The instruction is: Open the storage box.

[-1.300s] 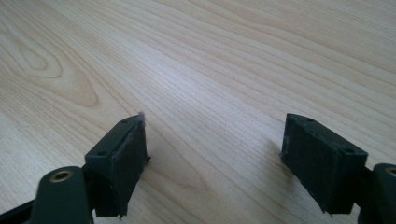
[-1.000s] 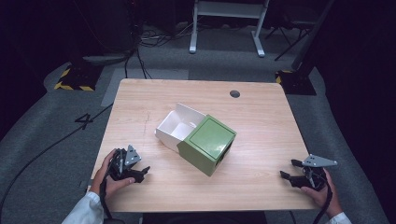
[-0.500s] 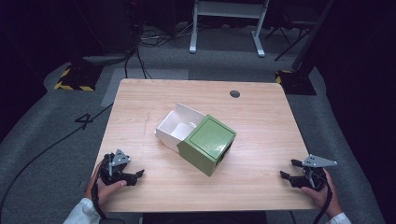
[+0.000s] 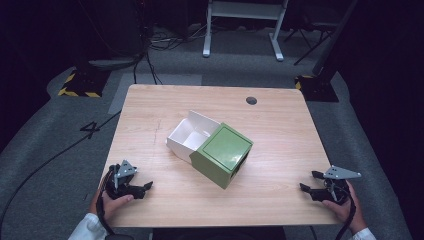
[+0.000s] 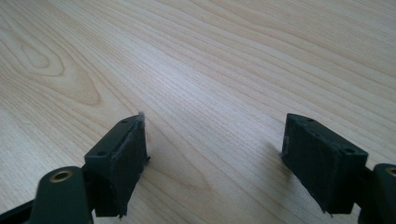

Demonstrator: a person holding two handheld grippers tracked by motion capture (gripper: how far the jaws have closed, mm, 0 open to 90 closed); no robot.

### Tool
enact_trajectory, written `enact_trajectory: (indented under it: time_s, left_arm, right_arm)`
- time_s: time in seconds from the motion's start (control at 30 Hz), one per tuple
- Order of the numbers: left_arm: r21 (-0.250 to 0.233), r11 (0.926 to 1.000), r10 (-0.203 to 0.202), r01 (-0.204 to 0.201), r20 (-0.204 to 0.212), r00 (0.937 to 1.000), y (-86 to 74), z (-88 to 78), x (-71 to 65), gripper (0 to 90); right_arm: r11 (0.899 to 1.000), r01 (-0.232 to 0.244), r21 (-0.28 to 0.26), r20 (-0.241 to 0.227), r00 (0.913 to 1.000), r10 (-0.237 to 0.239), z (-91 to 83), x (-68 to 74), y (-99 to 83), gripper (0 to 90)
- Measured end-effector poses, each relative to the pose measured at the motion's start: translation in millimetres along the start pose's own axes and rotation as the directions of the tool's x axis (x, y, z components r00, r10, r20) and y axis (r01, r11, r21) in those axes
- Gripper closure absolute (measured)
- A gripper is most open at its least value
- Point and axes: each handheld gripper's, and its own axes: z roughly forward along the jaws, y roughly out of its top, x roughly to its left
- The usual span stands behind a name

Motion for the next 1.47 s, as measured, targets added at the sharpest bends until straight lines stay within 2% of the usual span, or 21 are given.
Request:
enact_trajectory:
  time_s: [0.73, 1.47]
  left_arm:
    - [0.000, 1.0000, 0.001, -0.001, 0.000, 1.0000, 0.1, 0.0, 0.2, 15.5]
    - [0.000, 0.9998, -0.020, 0.020, -0.012, 0.9997, 2.6, 2.7, 1.6, 15.1]
  right_arm:
    - [1.000, -0.014, 0.005, -0.007, 0.9999, 0.014, 0.4, -1.1, 0.1, 22.1]
    - [1.000, -0.015, 0.005, -0.008, 0.9999, 0.015, 0.4, -1.3, 0.1, 22.1]
